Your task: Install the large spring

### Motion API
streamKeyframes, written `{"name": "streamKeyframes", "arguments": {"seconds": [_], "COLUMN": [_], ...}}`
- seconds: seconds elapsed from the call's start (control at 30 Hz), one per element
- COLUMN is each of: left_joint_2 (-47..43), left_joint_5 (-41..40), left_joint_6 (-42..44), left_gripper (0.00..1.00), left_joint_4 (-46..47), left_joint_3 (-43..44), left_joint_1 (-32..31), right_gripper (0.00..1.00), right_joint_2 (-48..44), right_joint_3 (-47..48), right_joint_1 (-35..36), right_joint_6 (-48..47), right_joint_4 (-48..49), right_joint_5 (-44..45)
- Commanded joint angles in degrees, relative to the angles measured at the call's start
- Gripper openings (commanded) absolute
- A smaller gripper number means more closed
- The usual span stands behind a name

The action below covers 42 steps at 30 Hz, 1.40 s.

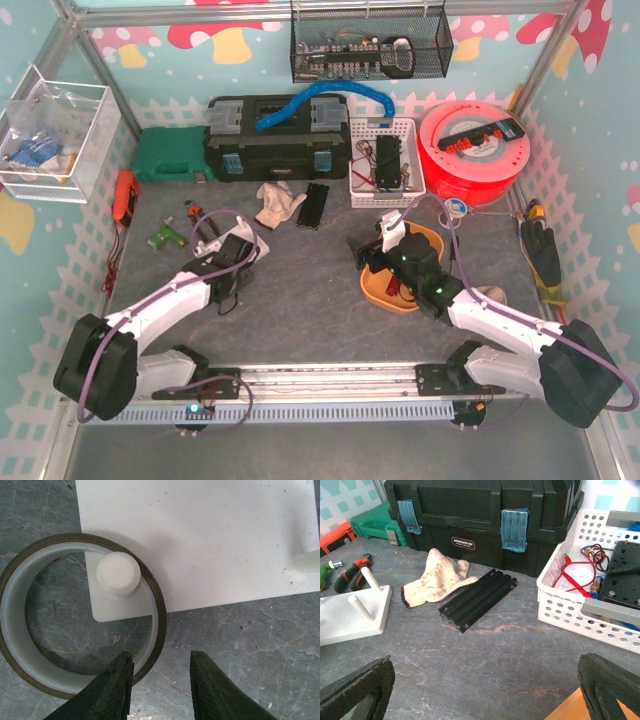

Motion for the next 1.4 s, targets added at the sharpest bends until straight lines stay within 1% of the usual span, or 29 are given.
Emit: {"name": "streamKeyframes", "arguments": {"seconds": [0.0,0.37,0.6,0.97,1.23,1.37], "left_joint_2": [1.3,5.0,7.2,8.8,9.5,8.7], "left_joint_5": [-2.8,-4.7,-4.3,-5.6,-5.4,-5.2], "left_joint_6": [-0.3,0.7,1.1,2.2,2.9,3.5], "left_gripper": [0.36,0.34,0.31,0.21,0.10,0.08], "left_joint_4": [1.9,4.5,6.5,7.5,7.7,7.7], "left_joint_3": [-0.8,-1.6,-1.9,-1.5,-0.6,-0.4], "left_joint_1": [-0.3,-0.3,-0.3,-0.2,-0.2,-0.2], "right_gripper": [0.99,0.99,0.99,0.99,0.99,0.99], "right_joint_2": [-0.2,-0.3,0.0,0.3,0.4,0.5], "right_joint_3": [-0.1,0.0,0.1,0.2,0.2,0.2], "right_joint_1": [0.5,0.5,0.5,0.5,0.5,0.5], "right_joint_6": [-0.8,-0.8,-0.9,-1.1,-1.1,-1.1], "right_joint_4": [0.9,0.6,0.5,0.2,0.2,0.2], "right_joint_5": [0.7,1.3,1.8,2.6,2.9,3.0]}}
